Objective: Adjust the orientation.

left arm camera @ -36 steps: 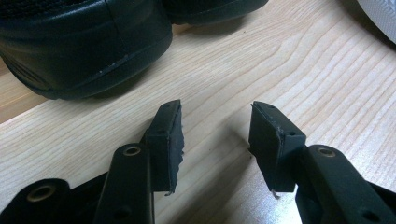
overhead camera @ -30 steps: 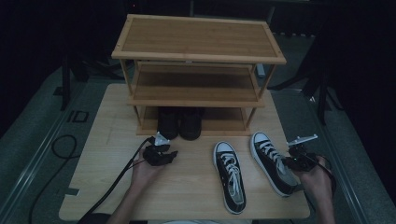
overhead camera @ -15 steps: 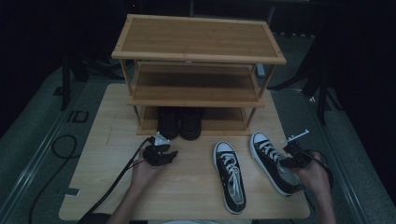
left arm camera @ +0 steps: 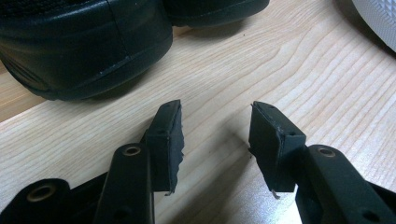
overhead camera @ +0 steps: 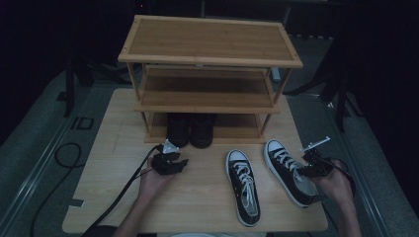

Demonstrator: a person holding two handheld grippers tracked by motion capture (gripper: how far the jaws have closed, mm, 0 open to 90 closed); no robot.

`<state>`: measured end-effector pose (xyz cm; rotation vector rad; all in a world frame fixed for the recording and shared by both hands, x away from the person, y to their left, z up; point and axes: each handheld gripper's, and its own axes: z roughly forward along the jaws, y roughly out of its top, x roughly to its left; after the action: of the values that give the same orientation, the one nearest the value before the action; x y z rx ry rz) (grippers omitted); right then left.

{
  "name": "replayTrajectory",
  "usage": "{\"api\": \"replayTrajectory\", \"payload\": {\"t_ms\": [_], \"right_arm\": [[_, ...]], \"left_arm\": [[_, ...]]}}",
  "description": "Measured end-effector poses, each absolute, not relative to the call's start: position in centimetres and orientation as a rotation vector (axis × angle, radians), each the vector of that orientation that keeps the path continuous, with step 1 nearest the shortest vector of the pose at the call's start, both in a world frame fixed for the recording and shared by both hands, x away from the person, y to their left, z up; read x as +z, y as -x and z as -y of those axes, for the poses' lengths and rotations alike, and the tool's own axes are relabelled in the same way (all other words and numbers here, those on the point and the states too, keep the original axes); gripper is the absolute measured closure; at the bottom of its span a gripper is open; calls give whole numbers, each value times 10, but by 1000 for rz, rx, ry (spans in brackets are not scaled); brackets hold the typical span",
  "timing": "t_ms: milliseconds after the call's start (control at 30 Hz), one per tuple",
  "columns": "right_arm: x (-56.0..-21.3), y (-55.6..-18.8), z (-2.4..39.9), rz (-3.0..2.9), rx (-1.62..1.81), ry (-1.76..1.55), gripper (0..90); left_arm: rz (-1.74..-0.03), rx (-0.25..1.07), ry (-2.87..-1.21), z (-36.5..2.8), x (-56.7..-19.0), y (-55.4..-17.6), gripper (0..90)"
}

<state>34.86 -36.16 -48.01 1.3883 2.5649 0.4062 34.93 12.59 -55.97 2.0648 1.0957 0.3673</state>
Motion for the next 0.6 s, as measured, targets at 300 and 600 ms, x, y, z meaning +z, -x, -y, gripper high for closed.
{"api": "replayTrajectory", "payload": {"t_ms": [300,600], "right_arm": [[-469,-345,364,-2543,424,-1386,877],[-460,-341,365,-2550,472,-1369,877]], "left_arm": [[-1094,355,-2059,-127,-560,-350,548],[-1093,357,-2061,-127,-560,-350,548]]}}
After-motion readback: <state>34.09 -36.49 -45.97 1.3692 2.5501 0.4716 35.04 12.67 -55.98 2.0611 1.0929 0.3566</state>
